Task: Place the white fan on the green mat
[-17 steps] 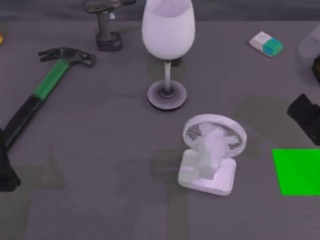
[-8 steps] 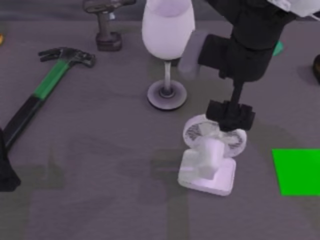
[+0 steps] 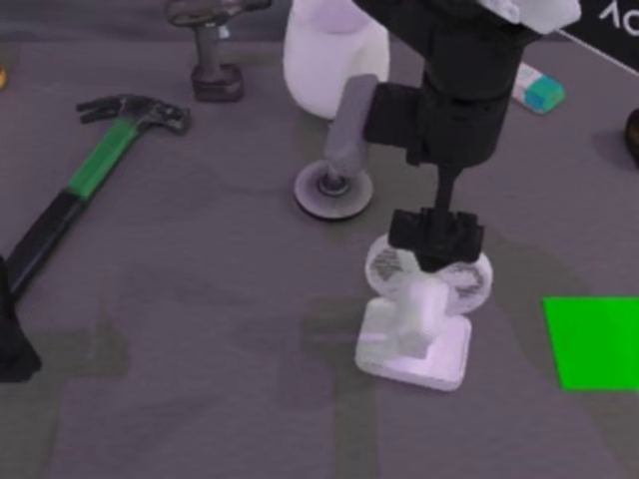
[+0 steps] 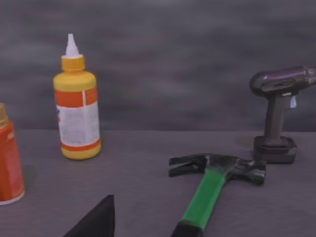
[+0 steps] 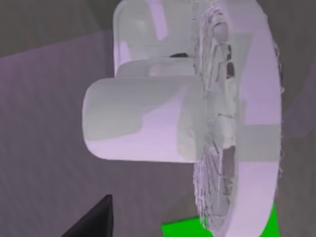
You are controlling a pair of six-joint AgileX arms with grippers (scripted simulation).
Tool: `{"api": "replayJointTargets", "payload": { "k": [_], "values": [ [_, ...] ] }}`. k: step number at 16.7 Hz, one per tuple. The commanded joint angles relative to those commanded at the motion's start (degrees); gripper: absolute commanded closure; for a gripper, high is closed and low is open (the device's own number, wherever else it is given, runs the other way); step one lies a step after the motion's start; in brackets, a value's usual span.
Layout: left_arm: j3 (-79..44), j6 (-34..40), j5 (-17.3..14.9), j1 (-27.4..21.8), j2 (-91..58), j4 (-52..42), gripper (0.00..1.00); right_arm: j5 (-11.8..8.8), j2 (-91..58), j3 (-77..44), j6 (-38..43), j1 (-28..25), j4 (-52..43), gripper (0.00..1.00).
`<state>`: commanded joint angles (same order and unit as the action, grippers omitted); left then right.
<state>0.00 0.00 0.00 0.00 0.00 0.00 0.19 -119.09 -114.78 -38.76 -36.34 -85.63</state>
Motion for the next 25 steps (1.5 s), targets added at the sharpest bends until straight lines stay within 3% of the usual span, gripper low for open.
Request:
{"api": "replayJointTargets", "payload": {
  "k": [9,14,25],
  "values": [
    [0.0,0.0,0.0,0.0,0.0,0.0,0.0,-0.01,0.76,11.52,0.08,-0.07,10.75,0.0],
    [0.0,0.0,0.0,0.0,0.0,0.0,0.0,-0.01,0.77,12.52,0.09,-0.1,11.74,0.0],
    [0.0,0.0,0.0,0.0,0.0,0.0,0.0,-0.01,0.77,12.52,0.09,-0.1,11.74,0.83]
  ]
}}
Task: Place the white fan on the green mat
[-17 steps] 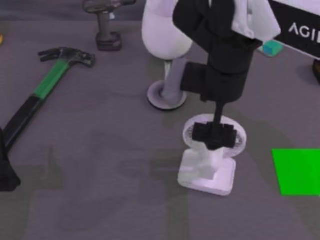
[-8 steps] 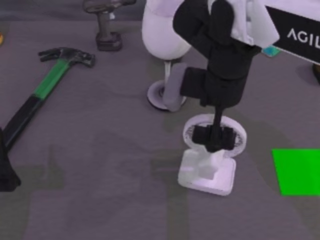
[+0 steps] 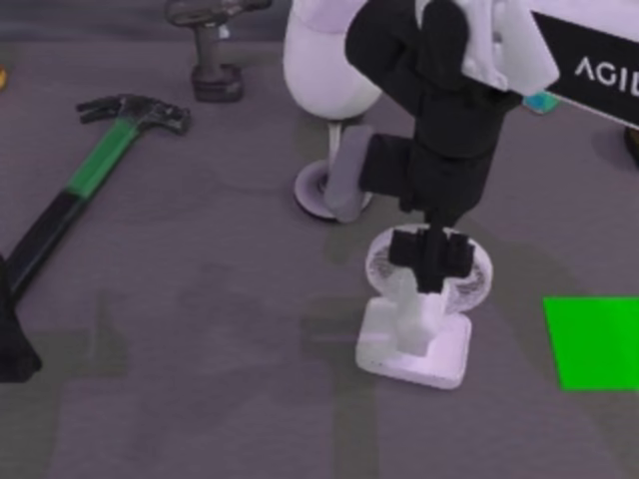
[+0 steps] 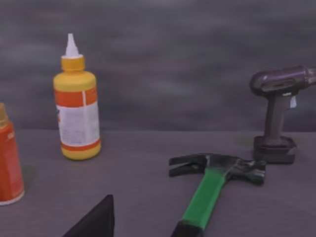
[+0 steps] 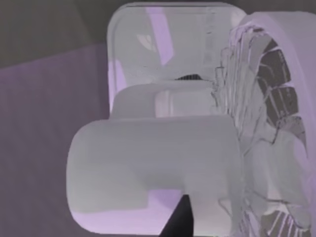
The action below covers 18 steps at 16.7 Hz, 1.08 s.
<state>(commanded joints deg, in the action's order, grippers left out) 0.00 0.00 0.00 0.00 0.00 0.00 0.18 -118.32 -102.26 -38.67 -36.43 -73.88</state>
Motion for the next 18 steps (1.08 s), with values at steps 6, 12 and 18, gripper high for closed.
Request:
{"api": "replayJointTargets", "payload": {
  "k": [6,12,18],
  "values": [
    [0.0,0.0,0.0,0.0,0.0,0.0,0.0,0.0,0.0,0.0,0.0,0.0,0.0,1.0],
    [0.0,0.0,0.0,0.0,0.0,0.0,0.0,-0.05,0.24,-0.1,0.11,0.08,-0.24,1.0],
    [0.0,0.0,0.0,0.0,0.0,0.0,0.0,-0.05,-0.63,-10.12,0.01,-0.3,-9.5,1.0]
  ]
}}
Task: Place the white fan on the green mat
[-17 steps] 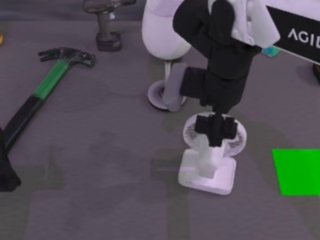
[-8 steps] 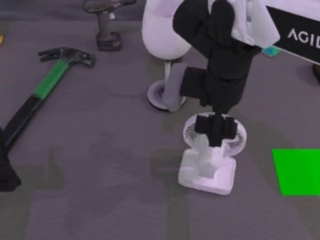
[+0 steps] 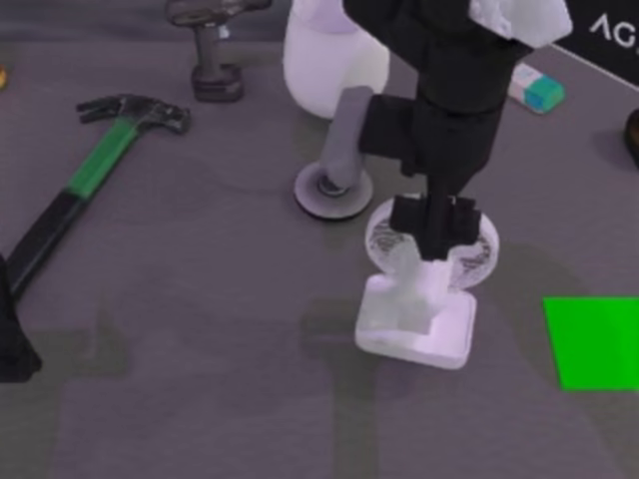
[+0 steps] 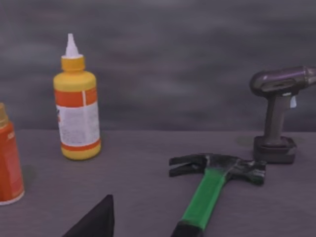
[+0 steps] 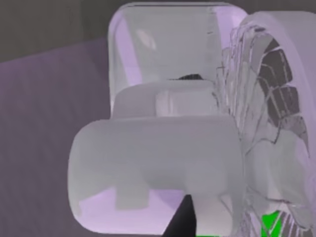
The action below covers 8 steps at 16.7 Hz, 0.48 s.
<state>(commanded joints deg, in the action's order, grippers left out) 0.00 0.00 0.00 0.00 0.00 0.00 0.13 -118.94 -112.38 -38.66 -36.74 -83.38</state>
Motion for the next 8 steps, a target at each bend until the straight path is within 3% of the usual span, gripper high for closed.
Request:
{"api": "replayJointTargets", "payload": {
  "k": [8],
  "values": [
    [0.0,0.0,0.0,0.0,0.0,0.0,0.0,-0.02,0.24,-2.1,0.66,0.23,-2.22,1.0]
  ]
}}
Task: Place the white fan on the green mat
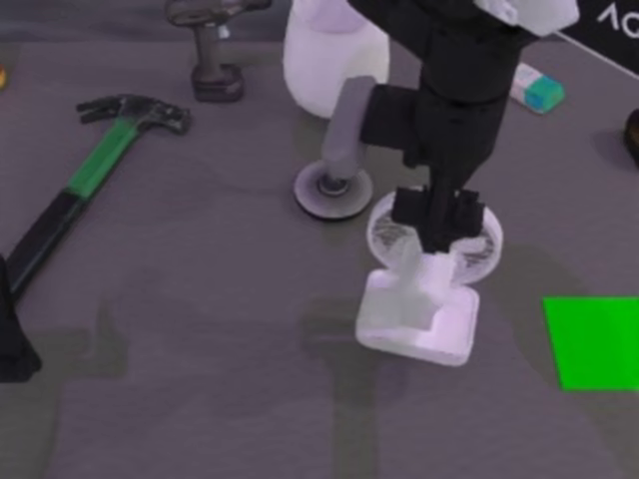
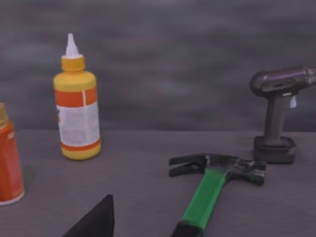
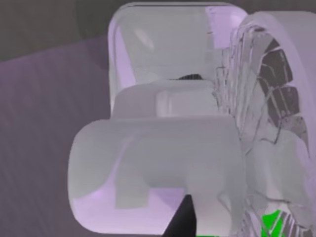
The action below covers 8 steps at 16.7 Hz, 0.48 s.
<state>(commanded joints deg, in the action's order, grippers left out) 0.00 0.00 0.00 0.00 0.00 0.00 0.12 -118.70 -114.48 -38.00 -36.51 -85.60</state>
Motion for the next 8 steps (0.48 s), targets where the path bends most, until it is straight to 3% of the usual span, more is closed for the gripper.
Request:
{"api": "replayJointTargets", "payload": {
  "k": [4,8],
  "values": [
    [0.0,0.0,0.0,0.0,0.0,0.0,0.0,-0.13,1.46,1.98,8.23,1.29,0.1,1.0],
    [0.0,0.0,0.0,0.0,0.0,0.0,0.0,-0.35,4.84,5.09,25.91,4.29,0.95,1.0]
  ]
}}
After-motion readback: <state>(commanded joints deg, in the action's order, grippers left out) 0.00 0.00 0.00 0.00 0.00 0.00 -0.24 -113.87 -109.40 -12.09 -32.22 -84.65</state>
